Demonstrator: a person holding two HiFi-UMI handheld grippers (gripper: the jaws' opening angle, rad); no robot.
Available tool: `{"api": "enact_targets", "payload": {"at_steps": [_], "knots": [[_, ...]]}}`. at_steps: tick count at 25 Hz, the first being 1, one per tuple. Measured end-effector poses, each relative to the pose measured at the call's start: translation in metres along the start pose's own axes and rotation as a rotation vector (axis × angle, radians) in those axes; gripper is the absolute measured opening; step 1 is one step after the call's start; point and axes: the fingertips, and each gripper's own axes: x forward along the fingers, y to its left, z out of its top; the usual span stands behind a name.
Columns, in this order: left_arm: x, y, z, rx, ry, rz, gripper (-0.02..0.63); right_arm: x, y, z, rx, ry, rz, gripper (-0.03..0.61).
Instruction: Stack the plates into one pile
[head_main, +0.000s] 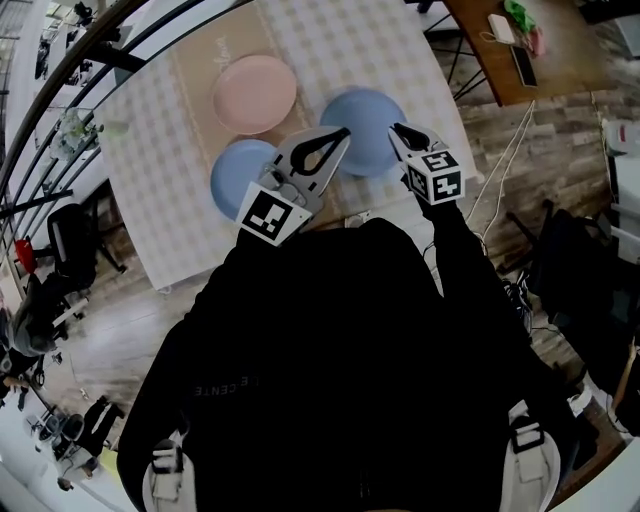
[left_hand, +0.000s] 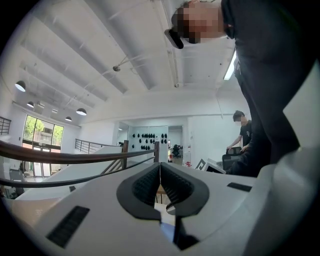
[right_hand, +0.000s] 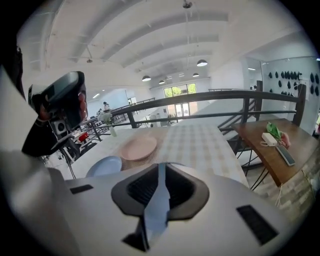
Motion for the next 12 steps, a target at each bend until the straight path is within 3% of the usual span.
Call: {"api": "enact_targets", "payload": {"at_steps": [12], "knots": [[0.047,-0.009,-0.016,0.009,0.005,-0.032,0.020,0.046,-0.069,-0.079,0.056,0.209,-0.057,0.112]]}}
